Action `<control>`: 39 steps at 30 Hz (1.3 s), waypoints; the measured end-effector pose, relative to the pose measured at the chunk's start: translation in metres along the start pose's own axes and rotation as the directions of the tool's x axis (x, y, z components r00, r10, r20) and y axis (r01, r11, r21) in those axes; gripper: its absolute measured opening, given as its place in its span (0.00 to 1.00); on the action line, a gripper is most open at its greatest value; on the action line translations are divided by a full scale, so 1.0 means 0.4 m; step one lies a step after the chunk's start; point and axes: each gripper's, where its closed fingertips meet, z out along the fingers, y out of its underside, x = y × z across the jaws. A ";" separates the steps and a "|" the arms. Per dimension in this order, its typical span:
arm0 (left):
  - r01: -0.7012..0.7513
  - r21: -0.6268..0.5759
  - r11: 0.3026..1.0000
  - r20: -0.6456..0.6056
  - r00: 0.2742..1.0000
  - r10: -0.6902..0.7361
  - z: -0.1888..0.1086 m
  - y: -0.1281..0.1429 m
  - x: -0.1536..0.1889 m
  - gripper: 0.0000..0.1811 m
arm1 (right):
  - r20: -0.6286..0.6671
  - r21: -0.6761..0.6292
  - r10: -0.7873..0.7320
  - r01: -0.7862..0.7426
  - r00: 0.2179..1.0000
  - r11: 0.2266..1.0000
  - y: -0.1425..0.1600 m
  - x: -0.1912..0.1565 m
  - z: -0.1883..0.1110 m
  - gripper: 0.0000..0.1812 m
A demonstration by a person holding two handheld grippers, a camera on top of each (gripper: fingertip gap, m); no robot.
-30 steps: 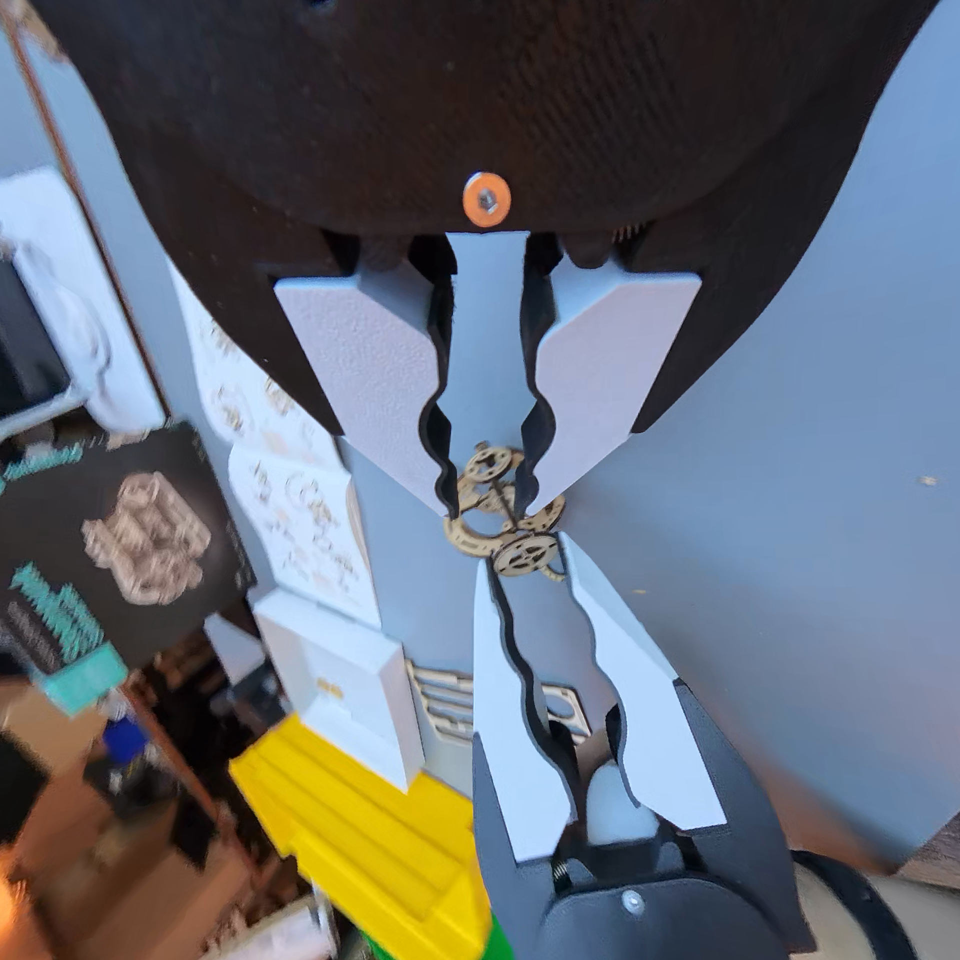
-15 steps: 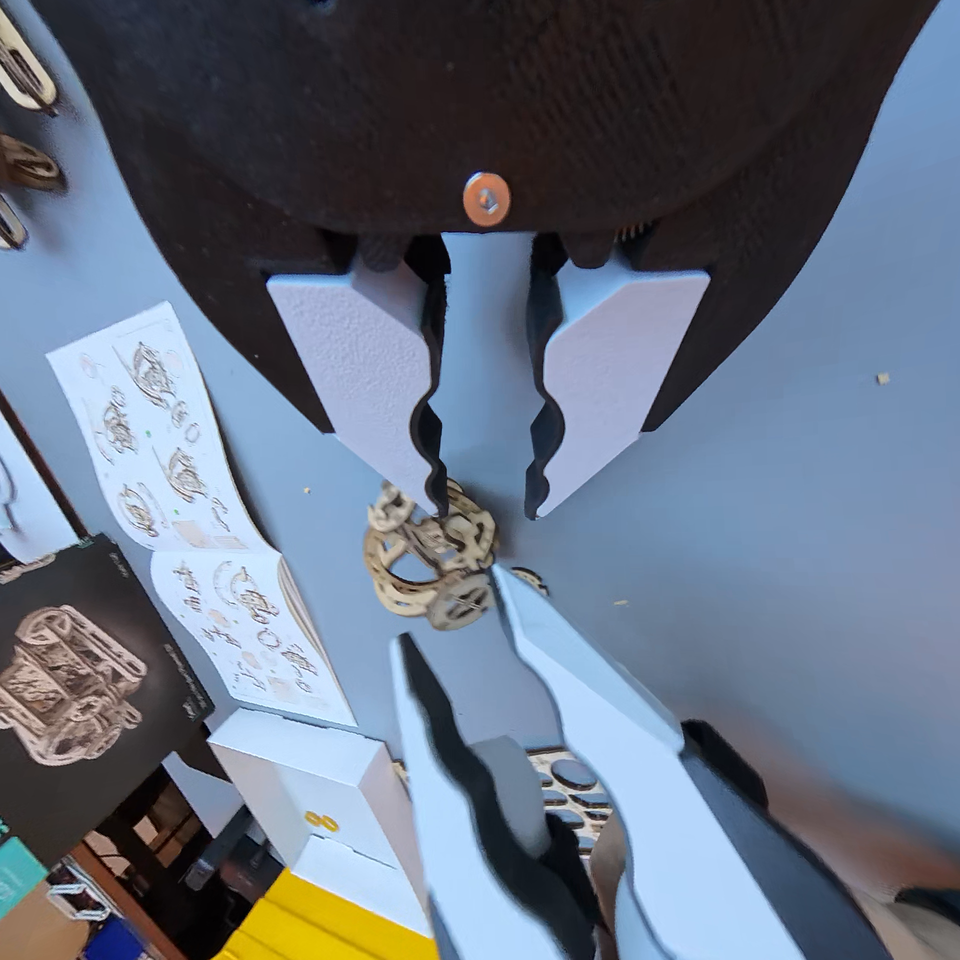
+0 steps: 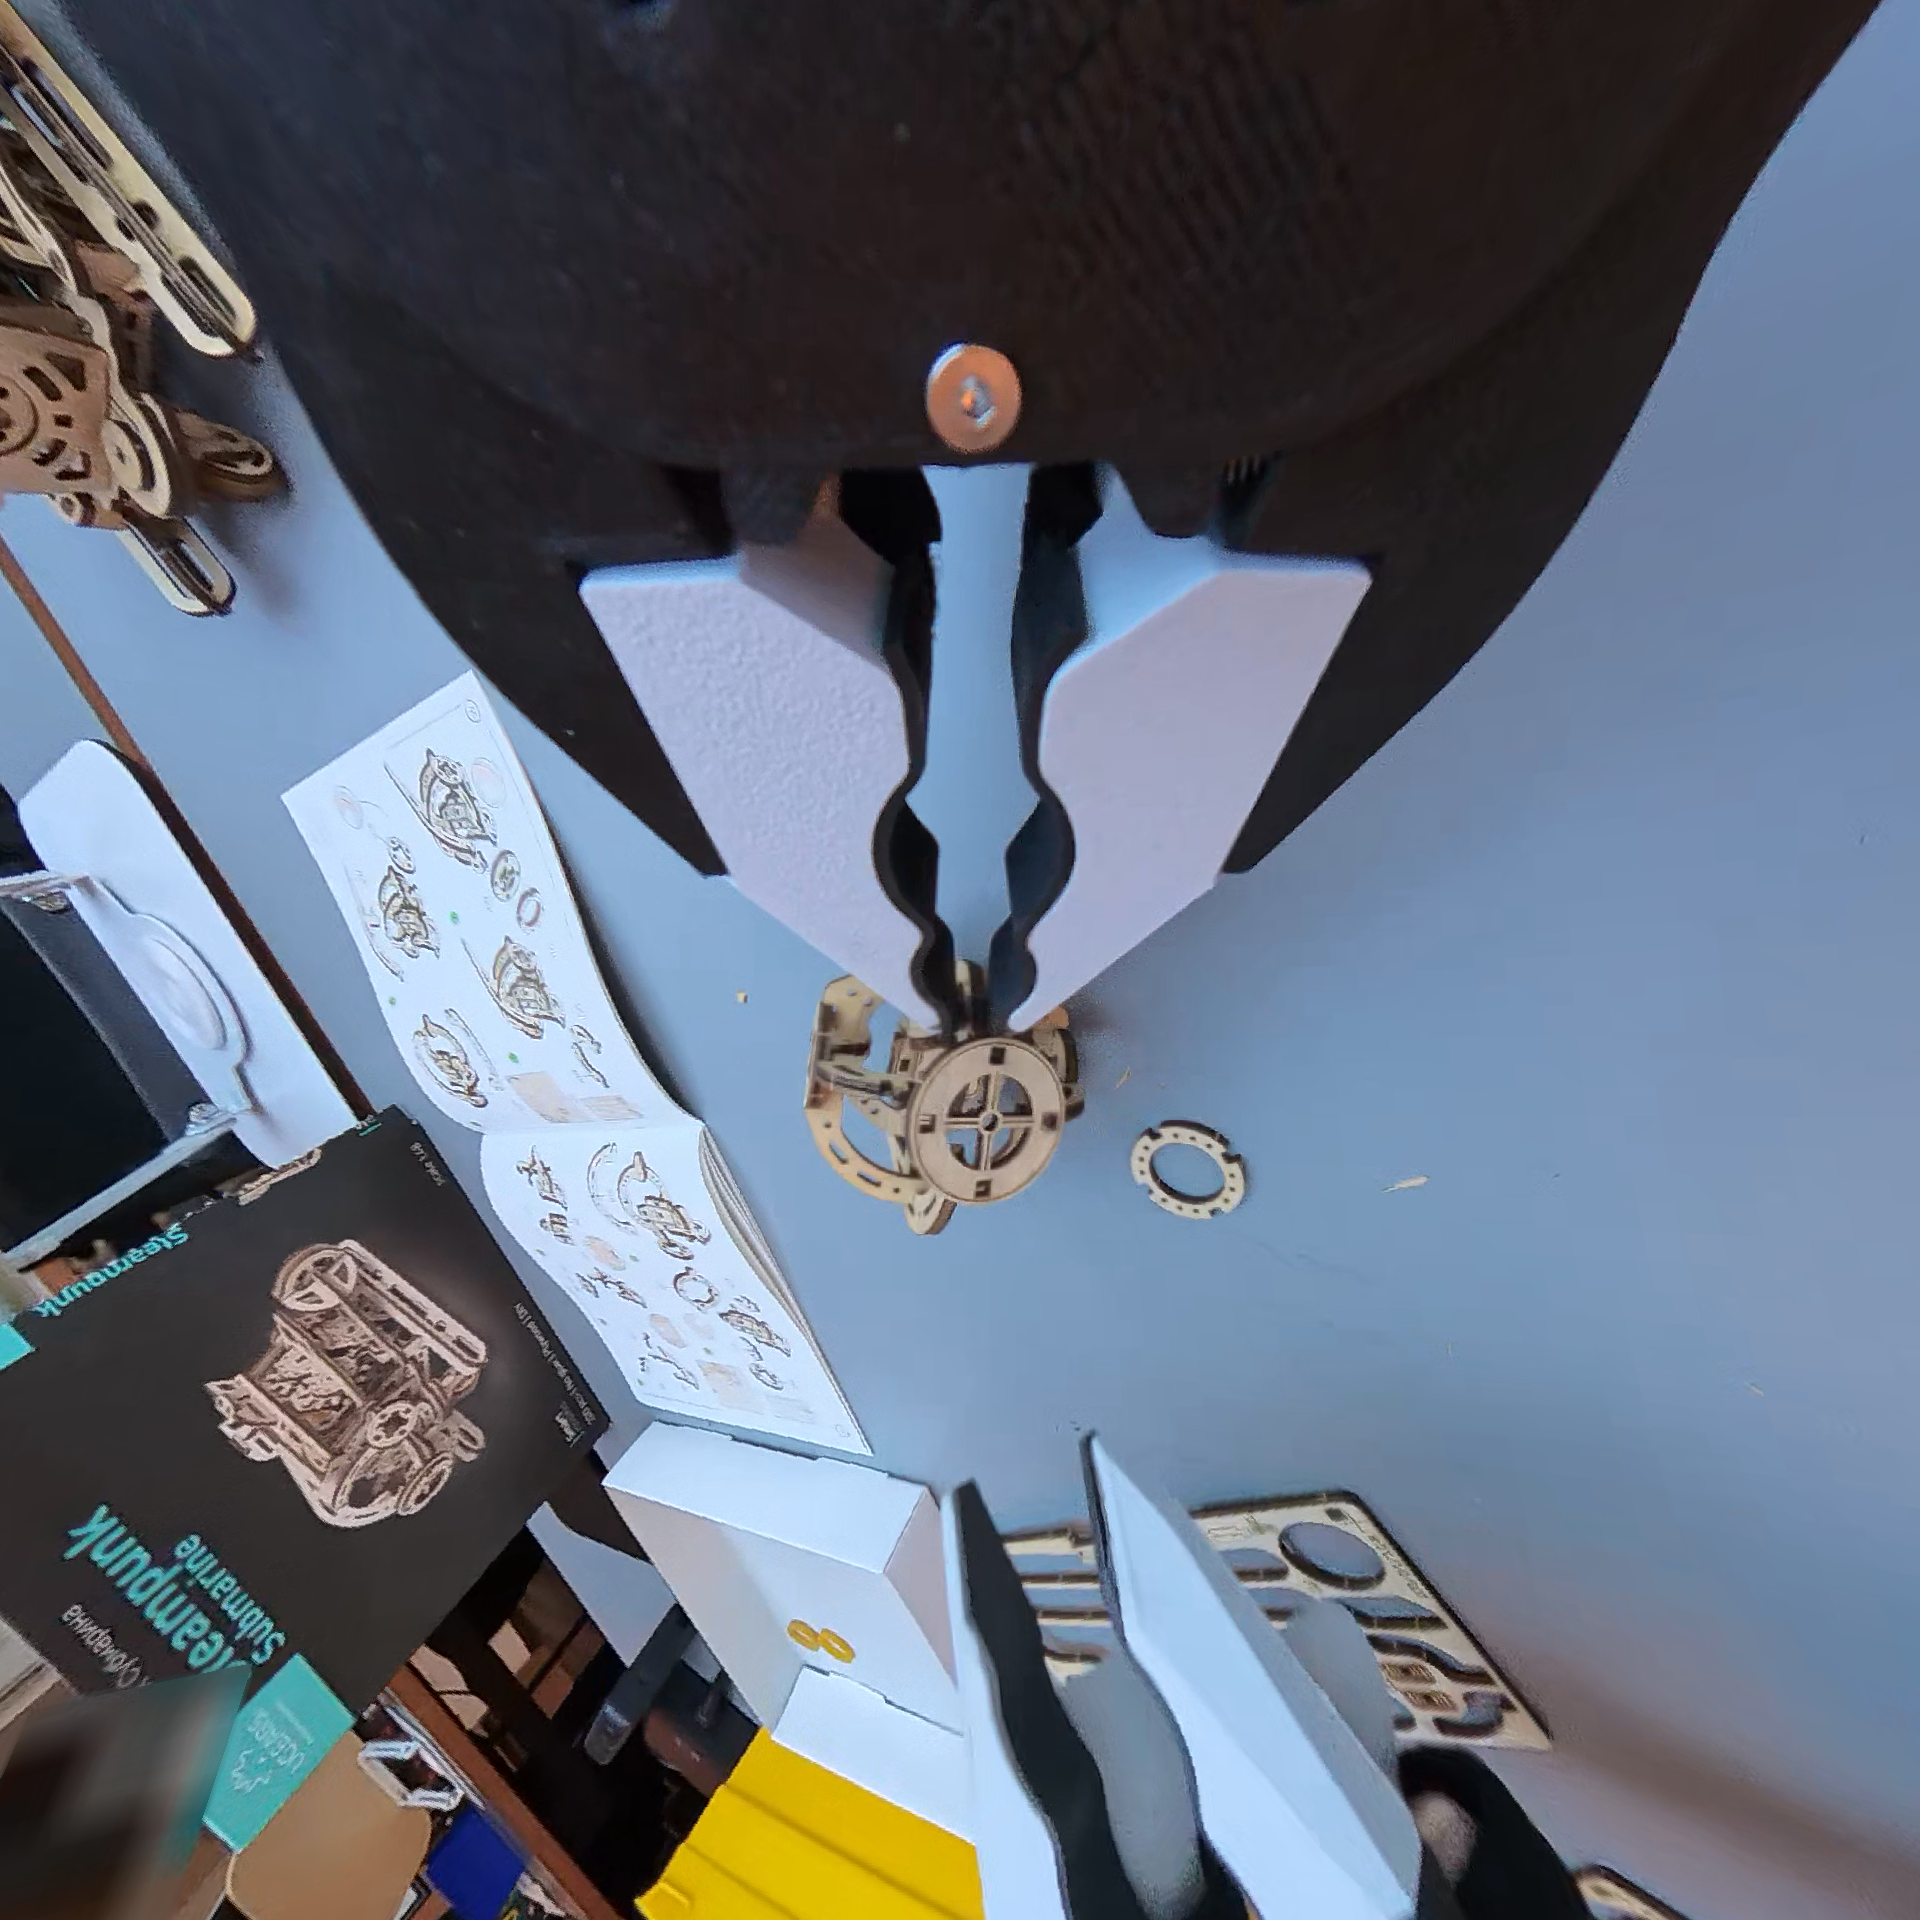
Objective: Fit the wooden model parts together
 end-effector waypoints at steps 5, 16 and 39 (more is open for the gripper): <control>-0.104 -0.035 0.994 -0.045 0.994 0.103 0.056 0.009 -0.008 0.15 | 0.065 0.045 0.026 -0.029 0.998 0.999 0.009 0.018 -0.012 0.01; -0.177 0.095 0.980 -0.223 0.955 0.194 0.109 -0.079 0.062 0.08 | 0.336 0.102 0.070 -0.110 0.939 0.989 0.003 0.033 -0.071 0.00; -0.209 0.038 0.977 -0.163 0.963 0.213 0.156 -0.064 0.085 0.00 | 0.295 0.174 0.025 -0.080 0.955 0.982 -0.012 0.077 -0.128 0.14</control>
